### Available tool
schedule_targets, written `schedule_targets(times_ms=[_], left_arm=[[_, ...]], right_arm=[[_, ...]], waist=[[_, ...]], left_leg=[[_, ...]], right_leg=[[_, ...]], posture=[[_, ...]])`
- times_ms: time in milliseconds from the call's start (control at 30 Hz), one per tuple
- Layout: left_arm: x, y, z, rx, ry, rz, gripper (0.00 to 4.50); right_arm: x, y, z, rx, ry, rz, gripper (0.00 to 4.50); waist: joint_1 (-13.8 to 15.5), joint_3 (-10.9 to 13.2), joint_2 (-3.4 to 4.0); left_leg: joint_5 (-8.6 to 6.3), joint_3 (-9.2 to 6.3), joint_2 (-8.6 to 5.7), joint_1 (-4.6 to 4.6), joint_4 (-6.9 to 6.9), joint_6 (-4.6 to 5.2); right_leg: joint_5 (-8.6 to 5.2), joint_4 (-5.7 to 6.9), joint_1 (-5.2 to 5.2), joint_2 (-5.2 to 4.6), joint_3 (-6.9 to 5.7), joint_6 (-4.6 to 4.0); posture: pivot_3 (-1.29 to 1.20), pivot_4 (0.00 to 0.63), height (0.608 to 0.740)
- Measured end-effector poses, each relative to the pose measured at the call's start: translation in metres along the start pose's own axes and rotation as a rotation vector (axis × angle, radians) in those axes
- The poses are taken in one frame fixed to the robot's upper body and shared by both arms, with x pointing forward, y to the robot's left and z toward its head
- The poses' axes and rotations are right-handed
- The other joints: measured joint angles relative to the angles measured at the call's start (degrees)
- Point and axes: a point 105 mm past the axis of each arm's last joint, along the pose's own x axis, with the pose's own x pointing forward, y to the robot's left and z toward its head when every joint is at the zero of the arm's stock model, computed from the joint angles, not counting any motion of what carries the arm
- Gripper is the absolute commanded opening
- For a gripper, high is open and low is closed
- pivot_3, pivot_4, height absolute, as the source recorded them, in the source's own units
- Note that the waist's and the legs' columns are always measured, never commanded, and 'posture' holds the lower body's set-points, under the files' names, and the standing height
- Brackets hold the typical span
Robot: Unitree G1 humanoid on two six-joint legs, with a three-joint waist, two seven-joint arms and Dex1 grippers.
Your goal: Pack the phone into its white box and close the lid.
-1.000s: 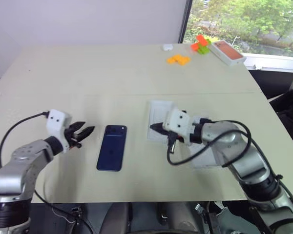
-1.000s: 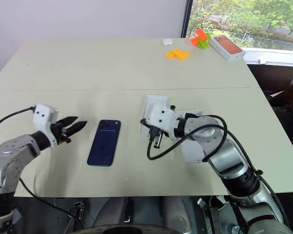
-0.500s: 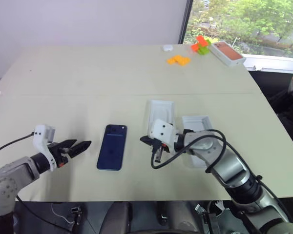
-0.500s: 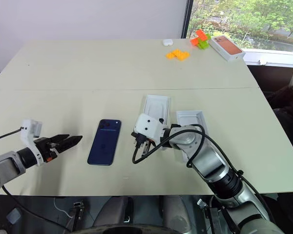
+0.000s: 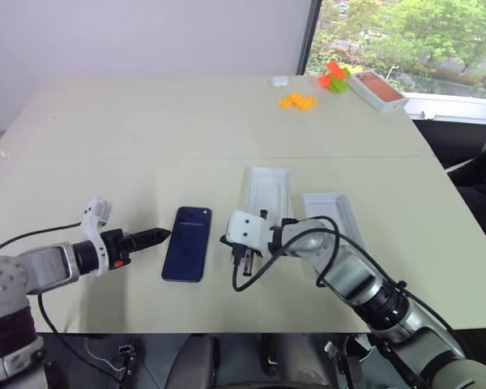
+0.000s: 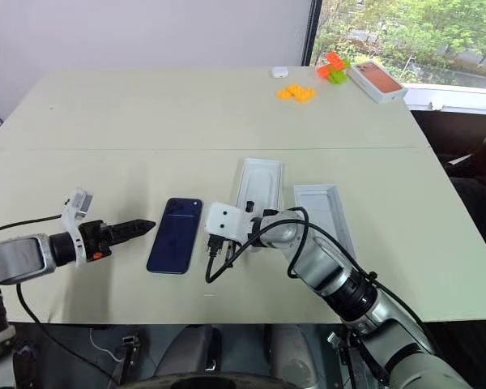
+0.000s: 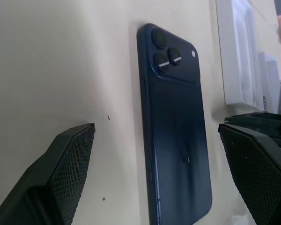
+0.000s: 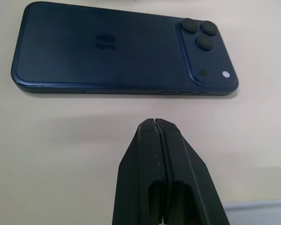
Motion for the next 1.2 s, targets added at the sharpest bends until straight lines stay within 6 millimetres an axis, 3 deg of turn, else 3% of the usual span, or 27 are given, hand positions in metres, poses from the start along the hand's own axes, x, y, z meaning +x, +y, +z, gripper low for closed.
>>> schedule_targets(times_ms=[433, 867, 1200], left_arm=[[0.011, -0.015, -0.009, -0.048, 0.178, -0.068, 4.46], [0.017, -0.031, -0.029, -0.162, 0.217, -0.134, 4.46], [0.019, -0.027, -0.027, -0.202, 0.161, -0.113, 4.46]], right_arm=[[0.027, 0.008, 0.005, -0.065, -0.021, 0.057, 0.00], [0.033, 0.007, 0.007, -0.100, -0.046, 0.069, 0.00], [0.034, 0.006, 0.007, -0.101, -0.045, 0.070, 0.00]], waist=[[0.00, -0.04, 0.05], [0.02, -0.10, 0.14], [0.11, -0.11, 0.17]], left_leg=[[0.02, -0.03, -0.05, 0.11, 0.00, -0.04], [0.03, -0.04, -0.04, 0.09, -0.03, -0.07], [0.13, -0.06, -0.06, 0.13, -0.03, -0.12]], right_leg=[[0.00, -0.01, 0.10, -0.11, 0.01, 0.00], [-0.01, -0.04, 0.09, -0.13, 0.02, -0.01], [-0.02, -0.06, 0.15, -0.06, 0.01, -0.02]], posture=[[0.00, 0.150, 0.740], [0.00, 0.150, 0.740], [0.00, 0.150, 0.740]])
